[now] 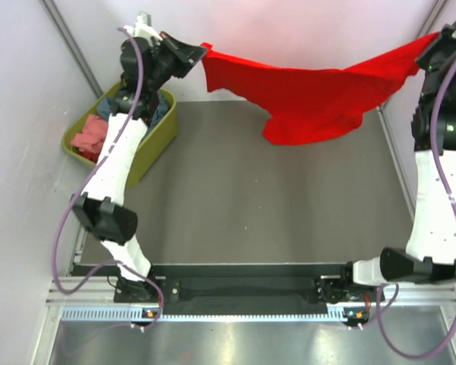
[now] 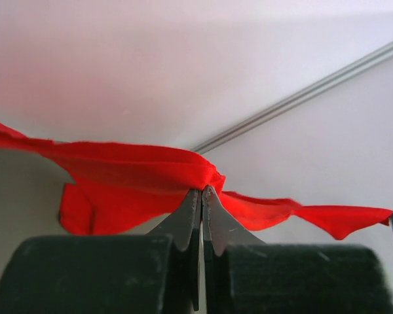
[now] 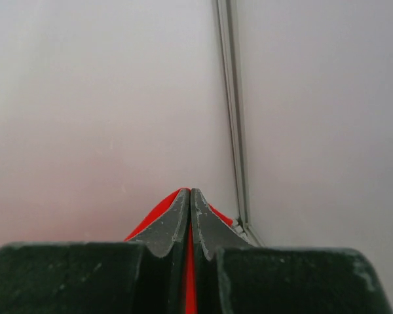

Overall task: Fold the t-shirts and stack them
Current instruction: Flatten the tshirt out

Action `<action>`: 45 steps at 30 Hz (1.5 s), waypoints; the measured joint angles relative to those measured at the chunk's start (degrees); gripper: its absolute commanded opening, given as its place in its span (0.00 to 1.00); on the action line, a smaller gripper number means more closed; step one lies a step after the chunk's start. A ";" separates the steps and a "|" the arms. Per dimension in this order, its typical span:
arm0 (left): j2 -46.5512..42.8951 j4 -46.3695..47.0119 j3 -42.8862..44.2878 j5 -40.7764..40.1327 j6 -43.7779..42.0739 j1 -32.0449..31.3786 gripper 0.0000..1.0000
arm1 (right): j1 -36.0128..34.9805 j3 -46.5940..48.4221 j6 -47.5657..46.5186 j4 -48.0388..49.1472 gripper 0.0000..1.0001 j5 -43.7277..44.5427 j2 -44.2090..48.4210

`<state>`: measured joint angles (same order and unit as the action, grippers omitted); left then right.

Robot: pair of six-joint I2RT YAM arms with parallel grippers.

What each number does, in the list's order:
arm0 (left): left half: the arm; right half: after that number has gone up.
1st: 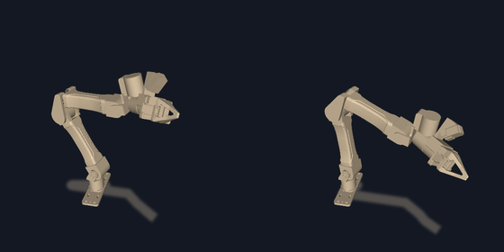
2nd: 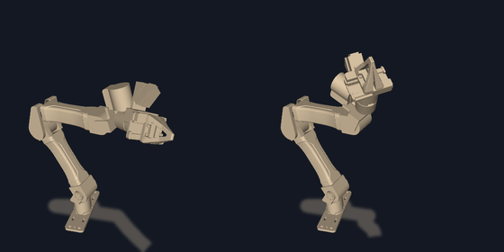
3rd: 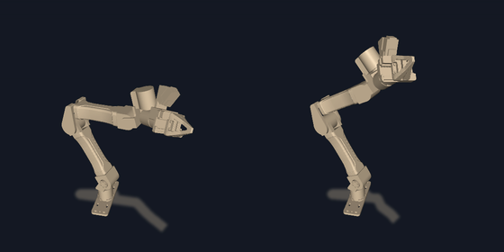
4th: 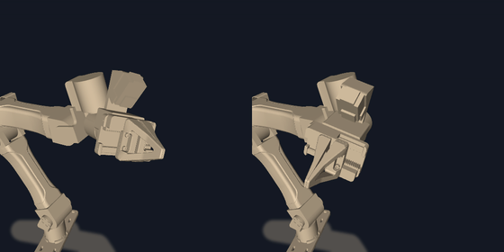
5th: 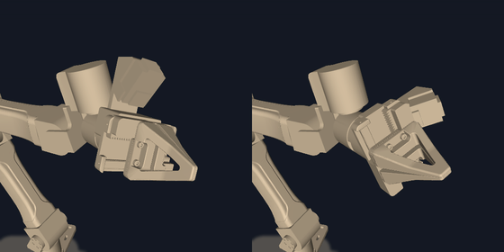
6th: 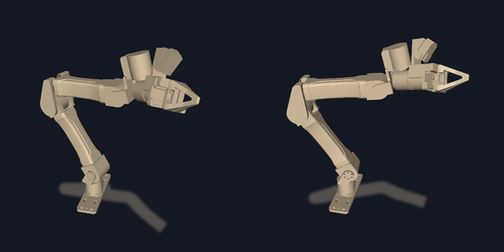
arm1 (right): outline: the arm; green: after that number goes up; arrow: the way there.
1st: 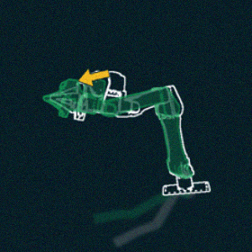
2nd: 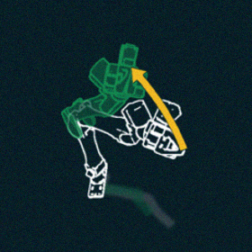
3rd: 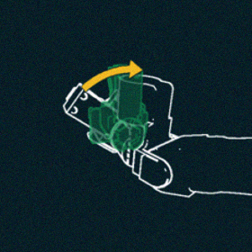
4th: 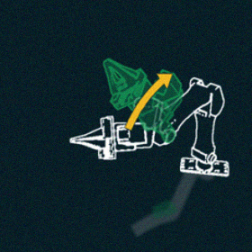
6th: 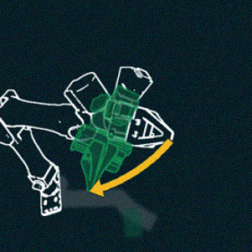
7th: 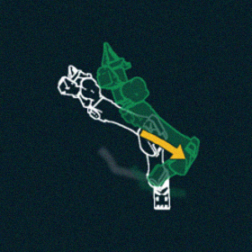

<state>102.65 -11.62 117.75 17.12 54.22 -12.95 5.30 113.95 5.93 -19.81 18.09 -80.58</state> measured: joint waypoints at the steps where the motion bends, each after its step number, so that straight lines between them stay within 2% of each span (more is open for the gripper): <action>1: -1.97 -0.07 -1.44 0.04 -0.15 -0.07 0.00 | 0.00 -1.55 0.02 -0.33 0.00 -0.37 2.01; 5: -11.47 -0.11 -6.84 0.02 -0.44 -0.04 0.00 | 0.00 -5.97 0.07 -2.29 0.00 -1.64 9.84; 12: -30.91 -0.81 -16.33 0.09 0.59 -0.04 0.00 | 0.02 -13.44 0.02 -4.96 0.00 -2.10 29.55; 17: -41.90 -1.70 -19.30 0.00 1.42 -0.07 0.00 | 0.02 -13.53 -0.39 -4.74 0.00 -2.10 41.05; 21: -45.72 -3.56 -18.18 -0.04 1.33 -0.07 0.00 | 0.00 -10.69 -0.44 -4.46 0.00 -2.12 43.23; 27: -43.10 -7.17 -11.61 -1.53 -0.63 -0.07 0.00 | -0.31 -6.10 -2.19 -4.13 0.00 -2.40 38.27; 31: -40.41 -7.91 -13.00 -4.15 -2.16 -0.07 0.00 | -0.44 -7.08 -5.05 -0.04 0.00 -2.82 32.76; 36: -33.33 -7.02 -20.48 -8.04 -4.11 -0.07 0.00 | -0.66 -20.22 -7.87 8.26 0.00 -4.35 26.34; 42: -20.39 -2.14 -33.07 -13.90 -6.93 -0.04 0.00 | -0.70 -42.82 -8.57 20.72 0.00 -7.45 15.50; 45: -13.20 1.29 -35.74 -15.39 -8.37 0.02 0.00 | -0.70 -47.65 -8.41 24.28 0.00 -8.55 8.00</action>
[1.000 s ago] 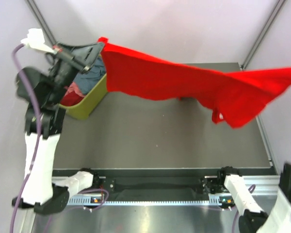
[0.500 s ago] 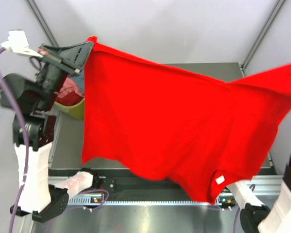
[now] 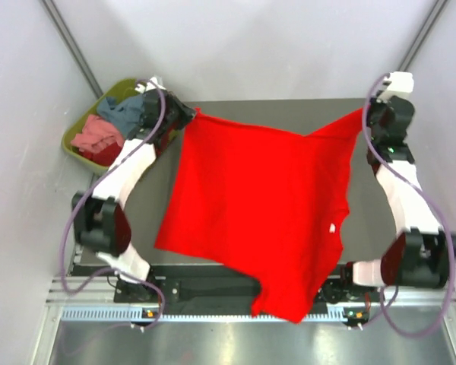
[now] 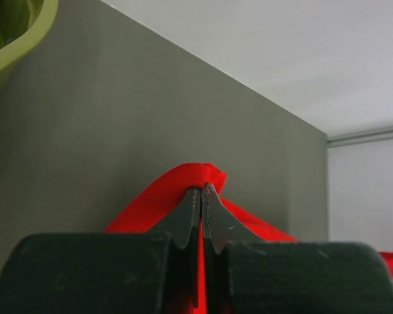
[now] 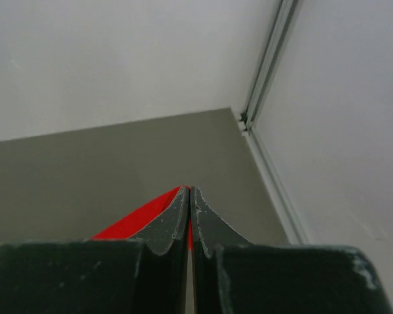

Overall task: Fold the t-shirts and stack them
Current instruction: Flatten the tshirt out

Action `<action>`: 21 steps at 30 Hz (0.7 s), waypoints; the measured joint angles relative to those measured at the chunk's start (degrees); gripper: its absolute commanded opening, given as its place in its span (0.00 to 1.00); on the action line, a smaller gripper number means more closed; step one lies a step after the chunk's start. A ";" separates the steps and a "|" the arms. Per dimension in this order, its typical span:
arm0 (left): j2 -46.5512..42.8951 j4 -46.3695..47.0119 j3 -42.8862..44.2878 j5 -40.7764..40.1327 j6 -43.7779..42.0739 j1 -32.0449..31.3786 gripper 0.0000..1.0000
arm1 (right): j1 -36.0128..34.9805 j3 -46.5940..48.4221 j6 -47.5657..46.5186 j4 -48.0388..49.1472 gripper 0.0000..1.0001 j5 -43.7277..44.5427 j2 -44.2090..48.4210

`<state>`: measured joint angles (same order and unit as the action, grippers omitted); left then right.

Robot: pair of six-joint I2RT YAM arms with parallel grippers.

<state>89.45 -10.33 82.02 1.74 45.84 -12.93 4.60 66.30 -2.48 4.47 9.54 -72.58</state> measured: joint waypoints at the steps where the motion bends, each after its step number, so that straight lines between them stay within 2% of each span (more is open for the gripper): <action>1: 3.54 1.86 -0.17 -0.15 -0.52 0.13 0.00 | 0.00 -0.33 0.04 0.92 0.00 -0.35 -2.78; 5: 16.44 10.38 1.81 3.34 -1.33 1.03 0.00 | 0.00 1.53 0.00 4.66 0.00 -1.36 -14.21; 8: 29.46 13.77 9.35 8.07 -1.42 2.01 0.00 | 0.00 6.29 -0.11 4.90 0.00 -2.01 -22.93; 12: 42.21 14.86 19.87 11.56 -1.42 2.78 0.00 | 0.00 13.88 -0.31 2.43 0.00 -2.84 -32.63; 16: 48.39 15.47 28.96 12.74 -2.25 3.32 0.00 | 0.00 20.09 0.85 -2.71 0.00 -2.47 -37.94; 21: 50.88 15.26 34.75 14.71 -2.23 3.65 0.00 | 0.00 20.65 5.86 -8.81 0.00 -0.44 -37.55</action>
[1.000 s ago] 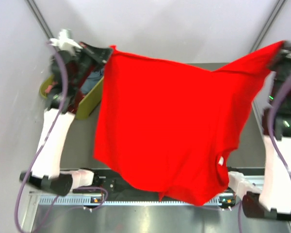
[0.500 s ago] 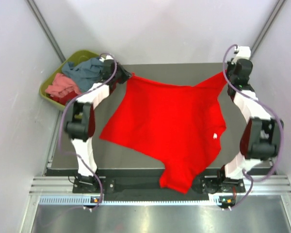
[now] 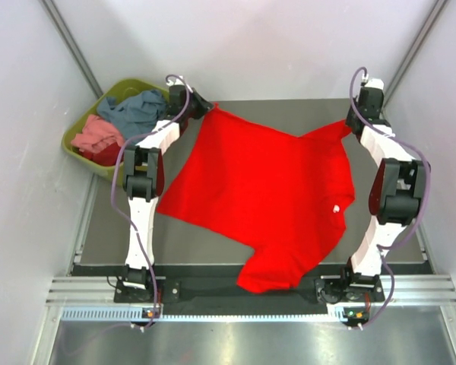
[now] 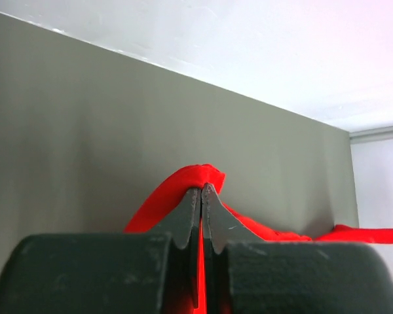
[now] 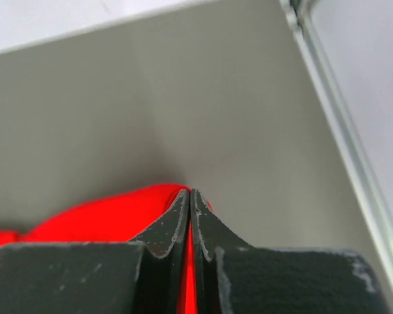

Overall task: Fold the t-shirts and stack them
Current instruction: Flatten the tshirt out, then fold the tshirt

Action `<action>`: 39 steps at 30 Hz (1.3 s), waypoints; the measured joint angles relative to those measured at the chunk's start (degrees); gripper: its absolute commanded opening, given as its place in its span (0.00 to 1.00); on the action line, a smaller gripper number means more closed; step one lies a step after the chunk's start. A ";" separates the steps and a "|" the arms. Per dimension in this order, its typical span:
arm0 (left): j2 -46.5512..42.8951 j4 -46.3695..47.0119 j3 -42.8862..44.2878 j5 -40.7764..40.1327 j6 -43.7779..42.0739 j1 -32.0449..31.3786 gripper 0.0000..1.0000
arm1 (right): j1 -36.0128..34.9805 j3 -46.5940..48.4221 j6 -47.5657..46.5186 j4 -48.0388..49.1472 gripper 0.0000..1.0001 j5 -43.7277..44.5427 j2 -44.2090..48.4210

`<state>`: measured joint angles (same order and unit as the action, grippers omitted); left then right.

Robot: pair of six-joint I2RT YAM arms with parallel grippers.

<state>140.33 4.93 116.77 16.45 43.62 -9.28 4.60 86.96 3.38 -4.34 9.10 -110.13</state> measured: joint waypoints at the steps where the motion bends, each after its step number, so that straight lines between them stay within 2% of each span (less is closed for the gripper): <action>1: 0.00 -0.35 0.13 0.26 -0.09 0.04 0.00 | 0.00 -0.35 1.29 -1.29 0.00 0.52 0.42; 6: 0.00 -3.30 0.22 1.27 -1.16 0.35 0.00 | 0.00 -5.07 6.75 -8.17 0.00 2.36 5.90; 14: -0.15 -9.94 0.22 2.40 -3.85 0.68 0.00 | 0.00 -14.34 13.42 -15.43 0.00 3.52 20.52; 22: -3.37 -20.39 0.22 2.45 -7.85 0.70 0.00 | -2.64 -33.81 19.28 -16.61 0.00 5.73 36.24; 26: -5.29 -24.92 0.17 1.40 -9.94 0.70 0.00 | -4.63 -39.85 21.24 -17.79 0.00 7.45 42.25; 32: -8.72 -28.37 -2.47 0.13 -11.58 0.68 0.00 | -9.44 -43.10 23.82 -19.69 0.00 11.39 50.34; 39: -12.66 -30.71 -8.02 -2.67 -13.53 0.68 0.00 | -10.54 -43.58 25.88 -24.02 0.00 13.40 52.37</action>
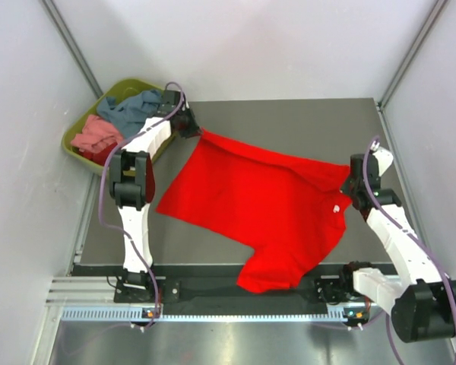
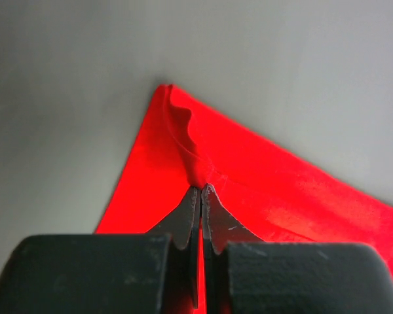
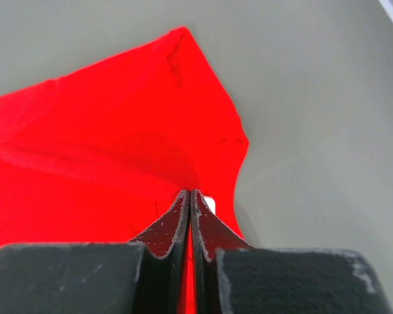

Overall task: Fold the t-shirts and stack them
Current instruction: Fold the tshirt

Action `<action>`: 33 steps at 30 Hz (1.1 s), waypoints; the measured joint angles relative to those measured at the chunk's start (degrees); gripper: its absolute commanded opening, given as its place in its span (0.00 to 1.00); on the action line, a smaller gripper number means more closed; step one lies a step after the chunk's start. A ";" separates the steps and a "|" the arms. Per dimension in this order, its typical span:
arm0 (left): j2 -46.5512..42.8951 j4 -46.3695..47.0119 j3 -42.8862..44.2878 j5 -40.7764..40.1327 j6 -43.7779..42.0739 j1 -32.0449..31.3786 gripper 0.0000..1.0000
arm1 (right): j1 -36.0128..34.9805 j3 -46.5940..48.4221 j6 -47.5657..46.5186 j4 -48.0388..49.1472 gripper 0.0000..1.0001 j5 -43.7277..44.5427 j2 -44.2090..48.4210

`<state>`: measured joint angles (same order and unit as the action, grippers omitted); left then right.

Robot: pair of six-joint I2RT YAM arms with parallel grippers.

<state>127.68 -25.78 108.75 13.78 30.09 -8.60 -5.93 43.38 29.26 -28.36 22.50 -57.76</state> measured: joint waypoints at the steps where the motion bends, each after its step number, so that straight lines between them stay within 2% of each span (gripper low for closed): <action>1: -0.35 -0.26 -0.83 -0.22 -0.15 0.00 0.00 | -0.11 -0.26 0.37 -0.35 0.00 -0.02 0.44; 15: -3.48 -1.27 -8.20 -4.13 -3.30 -0.13 0.00 | -8.79 -8.46 9.46 -6.88 0.00 0.11 7.04; 25: -3.54 -1.42 -8.31 -5.29 -4.07 -0.20 0.00 | -14.95 -8.00 12.33 -10.69 0.00 2.29 9.18; 33: -3.56 -2.38 -8.33 -6.82 -5.42 -0.24 0.00 | -15.72 -4.61 12.37 -13.73 0.00 4.76 11.19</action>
<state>124.11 -28.16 100.42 6.96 24.67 -8.84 -21.65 38.76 41.63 -42.09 27.27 -46.57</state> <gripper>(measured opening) 0.012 0.005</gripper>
